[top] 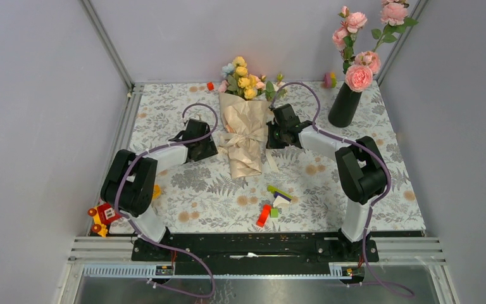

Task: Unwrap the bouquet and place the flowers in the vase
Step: Untie the ribbon from the wrapping paper.

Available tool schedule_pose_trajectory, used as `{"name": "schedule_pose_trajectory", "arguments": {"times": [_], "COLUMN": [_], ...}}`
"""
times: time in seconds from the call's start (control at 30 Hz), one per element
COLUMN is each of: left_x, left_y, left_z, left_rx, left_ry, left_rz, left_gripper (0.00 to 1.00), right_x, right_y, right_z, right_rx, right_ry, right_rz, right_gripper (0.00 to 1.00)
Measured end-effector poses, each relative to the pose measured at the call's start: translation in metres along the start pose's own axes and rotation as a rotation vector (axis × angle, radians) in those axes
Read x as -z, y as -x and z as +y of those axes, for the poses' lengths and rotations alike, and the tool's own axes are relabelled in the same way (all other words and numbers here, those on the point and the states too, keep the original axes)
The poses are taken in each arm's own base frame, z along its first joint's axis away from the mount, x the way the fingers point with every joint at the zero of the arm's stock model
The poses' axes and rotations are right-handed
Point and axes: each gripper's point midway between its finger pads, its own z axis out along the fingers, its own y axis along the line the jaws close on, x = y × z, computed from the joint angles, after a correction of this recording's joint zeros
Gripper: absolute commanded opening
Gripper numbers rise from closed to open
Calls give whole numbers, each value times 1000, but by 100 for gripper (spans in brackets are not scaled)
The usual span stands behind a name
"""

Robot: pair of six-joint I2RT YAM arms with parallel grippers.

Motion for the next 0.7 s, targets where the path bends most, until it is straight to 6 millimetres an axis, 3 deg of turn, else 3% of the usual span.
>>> {"name": "schedule_pose_trajectory", "arguments": {"times": [0.43, 0.7], "left_x": [-11, -16], "left_y": [13, 12], "left_z": [-1, 1], "left_rx": [6, -5], "left_ry": [26, 39], "left_rz": [-35, -32], "left_gripper": [24, 13], "right_x": [-3, -13], "right_y": [-1, -11], "right_z": [0, -5], "right_rx": [-13, -26], "right_ry": [-2, -15], "right_rz": [4, 34], "right_gripper": [0, 7]}}
